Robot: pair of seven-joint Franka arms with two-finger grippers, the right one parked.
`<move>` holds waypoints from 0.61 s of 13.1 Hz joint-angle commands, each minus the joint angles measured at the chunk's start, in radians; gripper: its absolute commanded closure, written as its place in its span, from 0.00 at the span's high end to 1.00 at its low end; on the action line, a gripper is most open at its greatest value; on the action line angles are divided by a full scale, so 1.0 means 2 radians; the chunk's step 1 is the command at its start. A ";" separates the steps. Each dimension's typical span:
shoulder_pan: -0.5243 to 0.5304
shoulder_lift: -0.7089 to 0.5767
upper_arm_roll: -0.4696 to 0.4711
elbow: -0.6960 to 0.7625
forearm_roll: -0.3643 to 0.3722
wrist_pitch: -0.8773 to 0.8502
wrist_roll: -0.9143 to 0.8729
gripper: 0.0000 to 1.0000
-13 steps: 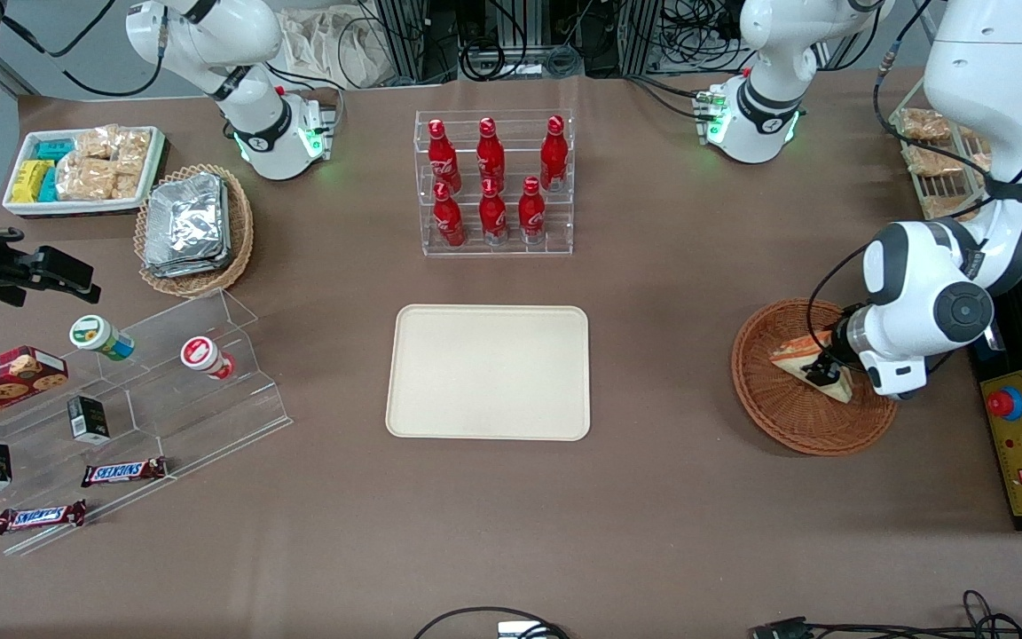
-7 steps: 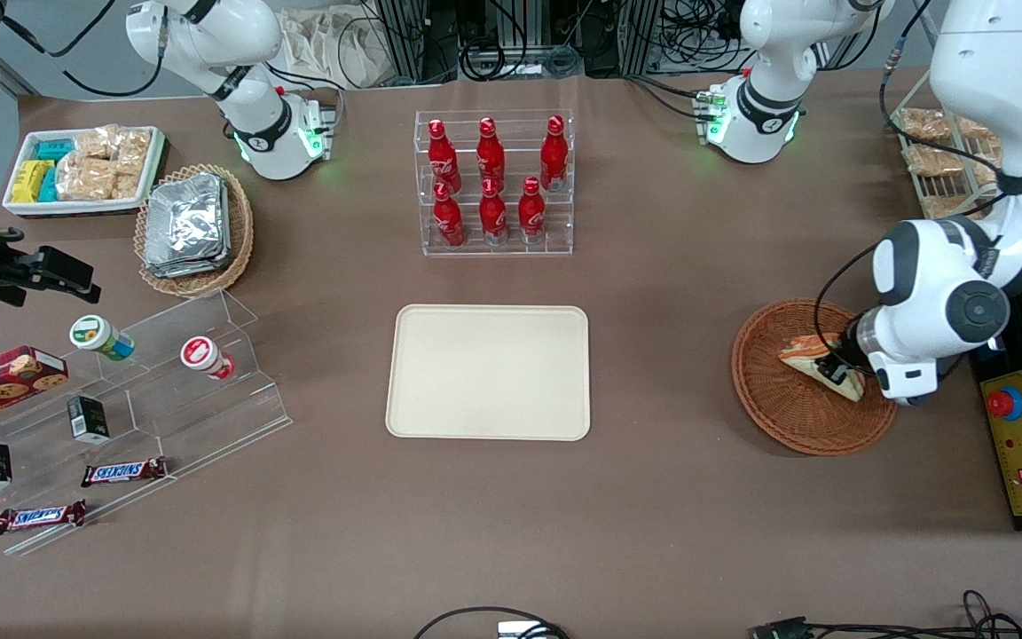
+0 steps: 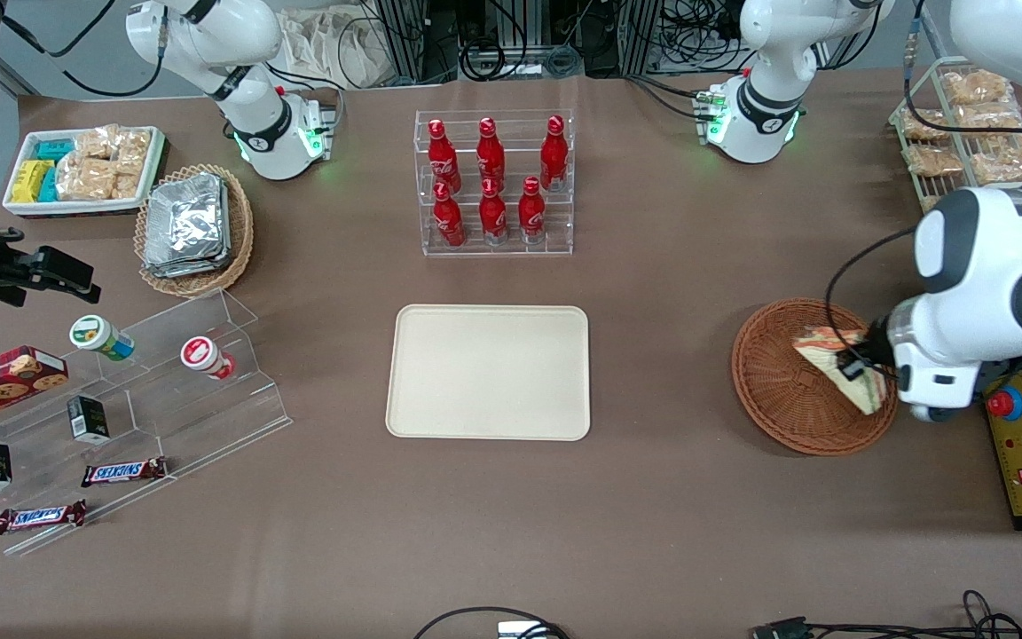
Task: Place sandwich from basket to tray
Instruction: 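Lift the sandwich and carry it toward the cream tray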
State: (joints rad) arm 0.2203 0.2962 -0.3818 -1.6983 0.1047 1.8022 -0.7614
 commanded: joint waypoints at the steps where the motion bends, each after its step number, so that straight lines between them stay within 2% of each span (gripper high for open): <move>1: -0.026 0.053 -0.048 0.054 -0.001 -0.019 -0.002 0.00; 3: -0.088 0.102 -0.051 0.088 0.005 -0.017 0.000 0.00; 6: -0.154 0.181 -0.051 0.149 0.014 0.008 0.007 0.00; 7: -0.179 0.200 -0.051 0.160 0.043 0.042 0.008 0.00; 8: -0.198 0.216 -0.051 0.165 0.058 0.074 0.000 0.00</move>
State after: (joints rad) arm -0.1105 0.6418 -0.4883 -1.4632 0.1647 1.9019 -0.7610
